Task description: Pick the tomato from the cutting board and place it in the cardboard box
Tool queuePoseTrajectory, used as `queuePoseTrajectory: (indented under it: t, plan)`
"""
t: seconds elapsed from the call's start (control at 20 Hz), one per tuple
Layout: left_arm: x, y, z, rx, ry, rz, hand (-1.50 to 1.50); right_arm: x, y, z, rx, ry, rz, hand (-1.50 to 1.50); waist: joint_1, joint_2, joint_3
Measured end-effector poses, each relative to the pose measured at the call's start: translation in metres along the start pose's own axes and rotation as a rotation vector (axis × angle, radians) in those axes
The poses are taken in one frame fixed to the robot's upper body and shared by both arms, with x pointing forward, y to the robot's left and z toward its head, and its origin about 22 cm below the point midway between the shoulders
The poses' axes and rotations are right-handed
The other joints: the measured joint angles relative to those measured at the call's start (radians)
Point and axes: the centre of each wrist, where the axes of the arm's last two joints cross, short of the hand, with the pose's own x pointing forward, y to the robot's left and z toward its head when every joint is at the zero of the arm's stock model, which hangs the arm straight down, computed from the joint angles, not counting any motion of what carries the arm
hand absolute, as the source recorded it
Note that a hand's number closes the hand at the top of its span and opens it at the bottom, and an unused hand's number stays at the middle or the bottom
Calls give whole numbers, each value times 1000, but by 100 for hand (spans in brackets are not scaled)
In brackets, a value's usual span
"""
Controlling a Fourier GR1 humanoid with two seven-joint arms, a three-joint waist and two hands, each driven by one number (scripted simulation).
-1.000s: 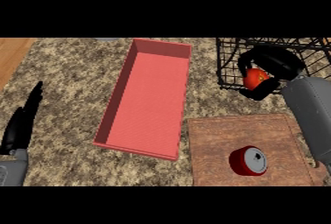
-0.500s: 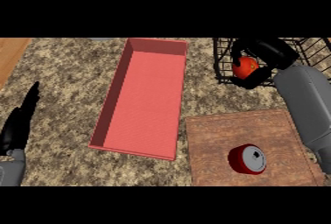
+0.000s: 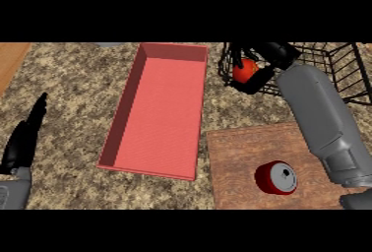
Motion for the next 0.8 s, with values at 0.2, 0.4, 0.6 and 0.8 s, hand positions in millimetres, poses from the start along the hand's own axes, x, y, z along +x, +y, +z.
queuePoseTrajectory:
  t: [0.2,0.4,0.6,0.8]
  plan:
    - [0,3,-1,-1,-1,3,0,20,23,-29,9,4,-110,150,5,-3,-1]
    - [3,1,-2,-2,-5,4,0,60,27,-66,21,-41,-138,150,16,-19,-14]
    - [6,-3,-2,-19,-24,3,0,103,24,-100,32,-76,-102,150,49,-30,-29]
    - [10,-7,-5,-27,-33,8,0,125,30,-119,38,-66,-71,150,69,-30,-34]
